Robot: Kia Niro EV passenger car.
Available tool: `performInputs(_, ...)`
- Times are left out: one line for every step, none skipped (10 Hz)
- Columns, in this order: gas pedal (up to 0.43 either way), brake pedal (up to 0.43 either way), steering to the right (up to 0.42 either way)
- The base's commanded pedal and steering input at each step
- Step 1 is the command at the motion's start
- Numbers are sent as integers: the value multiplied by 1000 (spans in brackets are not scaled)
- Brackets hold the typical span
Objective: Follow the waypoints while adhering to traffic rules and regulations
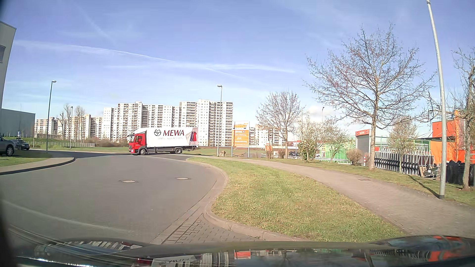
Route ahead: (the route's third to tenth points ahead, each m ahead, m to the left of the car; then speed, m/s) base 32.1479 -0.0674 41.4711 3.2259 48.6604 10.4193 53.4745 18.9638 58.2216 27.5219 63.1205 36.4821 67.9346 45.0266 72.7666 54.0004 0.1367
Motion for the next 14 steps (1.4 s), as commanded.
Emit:
performInputs(0, 12, -833)
performInputs(0, 0, -856)
performInputs(0, 0, -878)
performInputs(0, 0, -905)
performInputs(0, 0, -930)
performInputs(0, 12, -951)
performInputs(0, 30, -968)
performInputs(0, 116, -968)
performInputs(0, 152, -967)
performInputs(0, 171, -966)
performInputs(0, 195, -964)
performInputs(0, 201, -964)
performInputs(0, 207, -961)
performInputs(0, 207, -955)
